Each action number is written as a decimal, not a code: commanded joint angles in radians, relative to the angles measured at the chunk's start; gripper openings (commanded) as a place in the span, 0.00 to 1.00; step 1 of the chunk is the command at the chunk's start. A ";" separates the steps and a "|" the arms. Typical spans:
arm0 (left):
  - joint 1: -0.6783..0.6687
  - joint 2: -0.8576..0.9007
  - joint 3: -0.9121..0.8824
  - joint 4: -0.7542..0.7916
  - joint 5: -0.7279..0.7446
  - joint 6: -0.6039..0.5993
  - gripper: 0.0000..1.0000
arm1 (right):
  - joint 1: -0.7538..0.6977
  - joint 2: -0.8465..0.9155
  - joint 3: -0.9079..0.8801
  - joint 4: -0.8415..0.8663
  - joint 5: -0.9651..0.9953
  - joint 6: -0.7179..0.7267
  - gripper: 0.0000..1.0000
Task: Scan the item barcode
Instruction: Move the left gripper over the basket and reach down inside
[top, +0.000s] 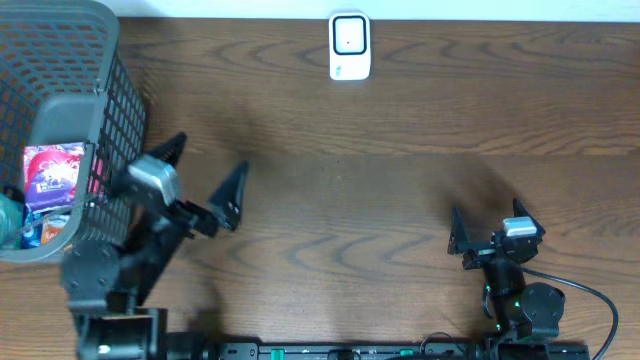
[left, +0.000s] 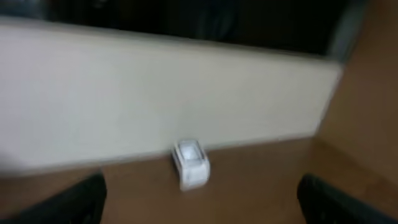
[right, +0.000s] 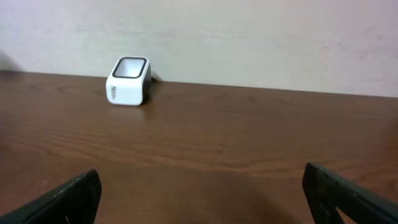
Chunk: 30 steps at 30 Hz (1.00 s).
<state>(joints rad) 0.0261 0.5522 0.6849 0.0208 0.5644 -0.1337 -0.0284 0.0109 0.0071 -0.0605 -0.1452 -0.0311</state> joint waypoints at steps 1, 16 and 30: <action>0.070 0.153 0.305 -0.279 -0.099 0.027 0.98 | 0.004 -0.006 -0.002 -0.003 -0.006 -0.008 0.99; 0.249 0.633 1.020 -0.895 -0.272 0.038 0.98 | 0.004 -0.006 -0.002 -0.003 -0.006 -0.008 0.99; 0.552 0.869 1.164 -0.943 -0.397 -0.071 0.98 | 0.004 -0.006 -0.002 -0.003 -0.006 -0.008 0.99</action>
<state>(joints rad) 0.5304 1.4082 1.8286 -0.9287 0.2092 -0.1837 -0.0284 0.0109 0.0071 -0.0601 -0.1452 -0.0311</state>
